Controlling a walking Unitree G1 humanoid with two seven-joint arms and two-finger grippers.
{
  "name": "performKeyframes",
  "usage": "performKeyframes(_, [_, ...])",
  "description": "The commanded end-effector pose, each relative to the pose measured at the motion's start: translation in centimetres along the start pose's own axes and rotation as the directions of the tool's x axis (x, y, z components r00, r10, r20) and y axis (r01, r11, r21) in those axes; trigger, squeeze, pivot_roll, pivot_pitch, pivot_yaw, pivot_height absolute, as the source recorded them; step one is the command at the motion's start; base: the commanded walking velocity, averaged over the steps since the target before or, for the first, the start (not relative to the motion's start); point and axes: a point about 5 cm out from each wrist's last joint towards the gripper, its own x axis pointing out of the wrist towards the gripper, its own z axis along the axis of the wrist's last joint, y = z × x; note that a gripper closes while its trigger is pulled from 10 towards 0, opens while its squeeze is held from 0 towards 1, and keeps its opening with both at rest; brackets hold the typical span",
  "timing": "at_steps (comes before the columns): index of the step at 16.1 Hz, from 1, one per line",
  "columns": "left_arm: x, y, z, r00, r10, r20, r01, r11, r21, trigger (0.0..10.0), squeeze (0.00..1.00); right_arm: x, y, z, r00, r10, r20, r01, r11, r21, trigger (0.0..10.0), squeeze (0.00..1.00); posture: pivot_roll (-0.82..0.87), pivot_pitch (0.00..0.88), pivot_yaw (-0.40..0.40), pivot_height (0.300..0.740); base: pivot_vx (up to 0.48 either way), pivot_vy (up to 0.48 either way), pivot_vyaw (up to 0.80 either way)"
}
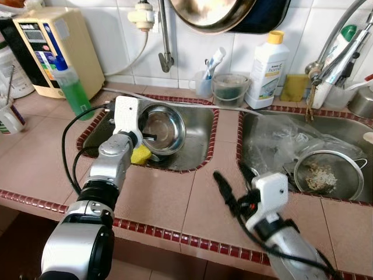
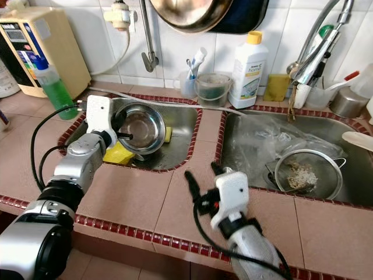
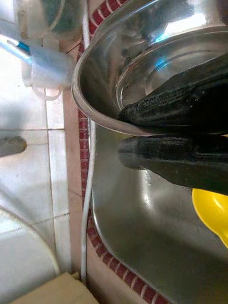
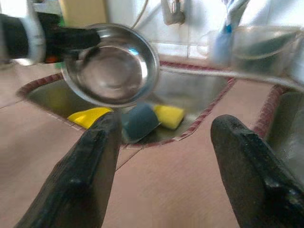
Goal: Kitchen organization
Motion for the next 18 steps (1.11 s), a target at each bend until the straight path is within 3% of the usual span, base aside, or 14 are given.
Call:
performKeyframes(1, [0.2,-0.2,0.4,1.0,-0.012,0.013,0.011,1.0,0.023,10.0,0.0,-0.3,0.6,0.6,1.0,0.02,0.008,-0.02,1.0,0.024,10.0,0.0,-0.19,0.132,0.08,0.74,0.0,0.0,0.0])
performKeyframes(8, [-0.1,0.3,-0.8,1.0,0.021,-0.004,-0.021,0.999,0.045,10.0,0.0,-3.4,2.5,1.1,0.999,0.006,-0.051,0.0,0.994,0.112,10.0,0.0,-0.21,0.261,0.089,0.74,0.0,0.0,0.0])
performKeyframes(12, [0.1,0.9,-1.1,0.997,0.058,-0.043,-0.056,0.997,0.051,10.0,0.0,-4.1,3.2,1.4,0.997,0.01,-0.072,0.001,0.989,0.148,10.0,0.0,-0.22,0.29,0.091,0.74,0.0,0.0,0.0])
performKeyframes(18, [0.2,0.2,-1.8,0.992,0.091,-0.088,-0.085,0.993,0.077,10.0,0.0,-4.5,3.7,1.8,0.997,0.008,-0.081,0.006,0.984,0.179,10.0,0.0,-0.24,0.299,0.097,0.74,0.0,0.0,0.0])
